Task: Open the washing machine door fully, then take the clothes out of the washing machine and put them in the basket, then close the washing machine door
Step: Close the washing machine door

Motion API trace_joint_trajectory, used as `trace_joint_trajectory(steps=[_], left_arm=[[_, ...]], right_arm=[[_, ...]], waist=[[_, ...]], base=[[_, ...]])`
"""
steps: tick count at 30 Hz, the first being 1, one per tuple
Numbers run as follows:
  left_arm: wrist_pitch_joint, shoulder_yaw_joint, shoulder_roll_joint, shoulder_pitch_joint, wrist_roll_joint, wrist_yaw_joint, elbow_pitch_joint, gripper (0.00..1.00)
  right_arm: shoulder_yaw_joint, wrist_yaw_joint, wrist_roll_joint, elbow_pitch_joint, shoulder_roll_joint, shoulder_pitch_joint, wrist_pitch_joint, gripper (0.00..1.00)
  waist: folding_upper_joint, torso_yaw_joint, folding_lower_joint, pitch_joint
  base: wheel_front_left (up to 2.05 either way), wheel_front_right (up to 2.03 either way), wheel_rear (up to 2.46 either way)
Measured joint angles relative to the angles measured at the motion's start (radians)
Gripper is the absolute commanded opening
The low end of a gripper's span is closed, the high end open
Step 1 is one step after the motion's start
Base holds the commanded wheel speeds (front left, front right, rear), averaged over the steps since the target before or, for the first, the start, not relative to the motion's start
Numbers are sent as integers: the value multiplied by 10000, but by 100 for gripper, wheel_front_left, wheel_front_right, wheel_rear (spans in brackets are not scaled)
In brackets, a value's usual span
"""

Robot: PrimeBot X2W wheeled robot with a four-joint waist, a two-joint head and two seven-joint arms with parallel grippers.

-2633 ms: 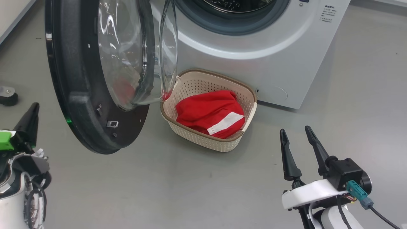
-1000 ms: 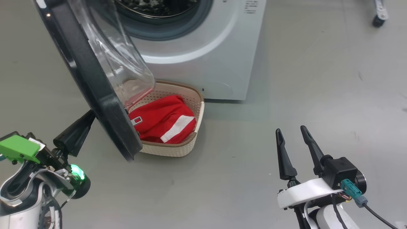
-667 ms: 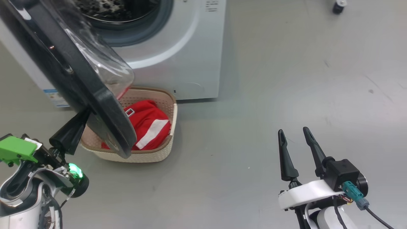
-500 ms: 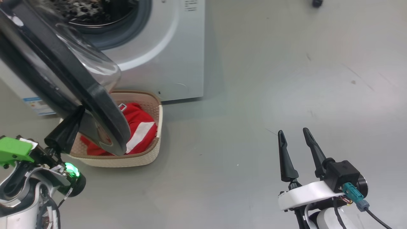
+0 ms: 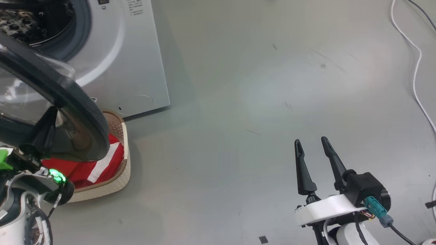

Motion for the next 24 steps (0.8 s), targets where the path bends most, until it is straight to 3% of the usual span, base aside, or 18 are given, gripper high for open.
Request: trace_joint_trajectory(steps=[15, 24], left_arm=[[-1379, 621, 33, -831, 449, 13, 380, 0], [-1453, 364, 23, -1202, 470, 13, 690, 0]], right_arm=[[31, 0, 84, -104, 117, 50, -71, 100], [-226, -88, 86, -178, 138, 59, -73, 100]], waist=[[0, -1554, 0, 426], [0, -1914, 0, 648]], base=[[0, 0, 0], [0, 0, 0]])
